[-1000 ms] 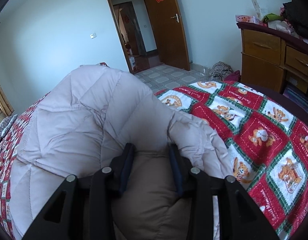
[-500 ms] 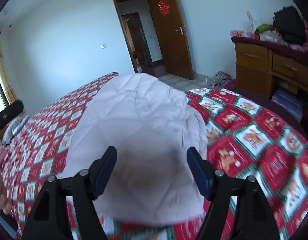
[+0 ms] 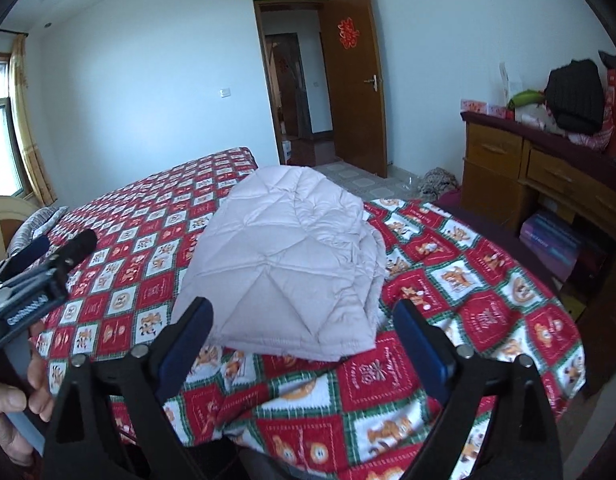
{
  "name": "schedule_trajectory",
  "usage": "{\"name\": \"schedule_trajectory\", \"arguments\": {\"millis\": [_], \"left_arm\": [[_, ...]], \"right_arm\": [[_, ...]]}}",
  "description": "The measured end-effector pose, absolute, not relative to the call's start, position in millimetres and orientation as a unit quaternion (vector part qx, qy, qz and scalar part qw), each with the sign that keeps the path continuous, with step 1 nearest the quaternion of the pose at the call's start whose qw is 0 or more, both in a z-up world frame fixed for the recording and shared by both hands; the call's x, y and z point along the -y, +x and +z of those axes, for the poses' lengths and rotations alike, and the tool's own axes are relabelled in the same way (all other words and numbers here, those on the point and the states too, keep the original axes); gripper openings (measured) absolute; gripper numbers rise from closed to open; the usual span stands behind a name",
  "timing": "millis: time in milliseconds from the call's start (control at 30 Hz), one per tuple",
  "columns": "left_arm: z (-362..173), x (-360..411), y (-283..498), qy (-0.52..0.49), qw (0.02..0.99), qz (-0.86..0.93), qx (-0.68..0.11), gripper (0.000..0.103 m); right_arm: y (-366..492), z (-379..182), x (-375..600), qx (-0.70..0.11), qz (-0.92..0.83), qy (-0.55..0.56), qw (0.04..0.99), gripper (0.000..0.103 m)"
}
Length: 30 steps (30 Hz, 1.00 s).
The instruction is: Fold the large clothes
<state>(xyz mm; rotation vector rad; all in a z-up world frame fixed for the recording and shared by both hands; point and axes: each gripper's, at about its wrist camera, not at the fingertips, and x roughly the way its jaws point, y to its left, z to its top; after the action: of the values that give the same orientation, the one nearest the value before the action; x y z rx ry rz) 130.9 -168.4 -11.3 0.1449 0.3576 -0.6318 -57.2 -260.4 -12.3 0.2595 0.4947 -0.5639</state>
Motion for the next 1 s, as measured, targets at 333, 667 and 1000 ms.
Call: {"name": "schedule_trajectory", "arguments": {"millis": [333,667,1000], "left_arm": [[15,156,97,0.053,0.947,-0.286,-0.134,0.102],[24,151,71,0.064,0.948,-0.292,-0.108,0.102],[18,153,69,0.063,0.942,-0.304,-0.126,0.102]], "right_arm": [[-106,34,230,-0.13,-0.319,0.065,0.937,0.103],[-106,33,222,-0.08,-0.316,0.076,0.942,0.103],[-102,21,223,-0.108,-0.312,0.101,0.939,0.103]]}}
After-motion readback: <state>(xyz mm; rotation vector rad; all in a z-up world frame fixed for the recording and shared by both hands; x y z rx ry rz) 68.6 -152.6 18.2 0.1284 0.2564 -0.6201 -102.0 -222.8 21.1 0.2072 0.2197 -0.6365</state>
